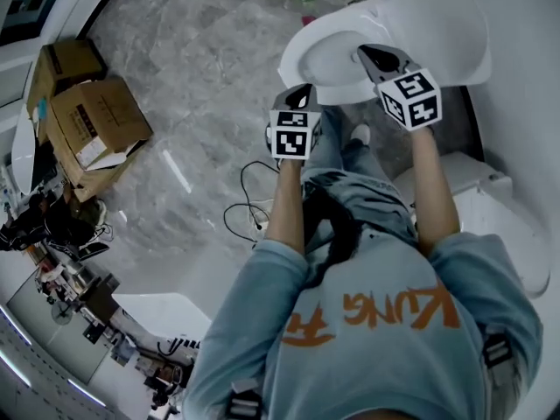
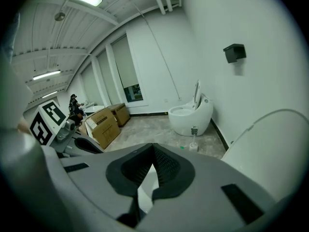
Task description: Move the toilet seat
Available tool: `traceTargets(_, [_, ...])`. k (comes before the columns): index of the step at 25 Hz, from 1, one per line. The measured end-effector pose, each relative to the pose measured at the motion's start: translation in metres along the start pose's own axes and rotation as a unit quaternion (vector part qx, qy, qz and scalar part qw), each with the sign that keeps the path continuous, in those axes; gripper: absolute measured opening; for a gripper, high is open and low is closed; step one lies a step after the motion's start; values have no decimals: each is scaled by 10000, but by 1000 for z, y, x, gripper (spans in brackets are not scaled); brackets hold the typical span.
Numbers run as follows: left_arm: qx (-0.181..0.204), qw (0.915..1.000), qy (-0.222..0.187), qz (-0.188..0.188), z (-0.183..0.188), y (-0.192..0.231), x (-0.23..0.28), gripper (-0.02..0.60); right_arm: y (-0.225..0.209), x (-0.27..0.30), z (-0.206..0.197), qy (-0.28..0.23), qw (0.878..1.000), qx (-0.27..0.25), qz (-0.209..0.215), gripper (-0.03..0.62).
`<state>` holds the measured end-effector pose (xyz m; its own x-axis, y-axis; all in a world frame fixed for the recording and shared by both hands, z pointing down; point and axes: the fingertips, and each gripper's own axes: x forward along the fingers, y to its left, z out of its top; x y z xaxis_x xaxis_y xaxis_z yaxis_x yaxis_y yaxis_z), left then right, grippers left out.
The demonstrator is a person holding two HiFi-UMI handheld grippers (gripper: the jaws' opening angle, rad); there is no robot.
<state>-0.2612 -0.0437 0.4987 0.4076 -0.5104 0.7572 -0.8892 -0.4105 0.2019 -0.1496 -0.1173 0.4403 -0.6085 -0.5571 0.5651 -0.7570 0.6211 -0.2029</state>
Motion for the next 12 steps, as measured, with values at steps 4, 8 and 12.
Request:
traceTargets(4, [-90, 9995, 272, -126, -26, 25, 21, 3, 3, 33, -33, 410, 9990, 47, 179, -2])
traceTargets(8, [692, 9933, 839, -394, -46, 50, 49, 3, 8, 67, -68, 815, 9959, 213, 333, -2])
traceTargets(12, [1854, 9678, 1551, -698, -71, 68, 79, 3, 13, 91, -110, 1193, 9909, 443, 443, -2])
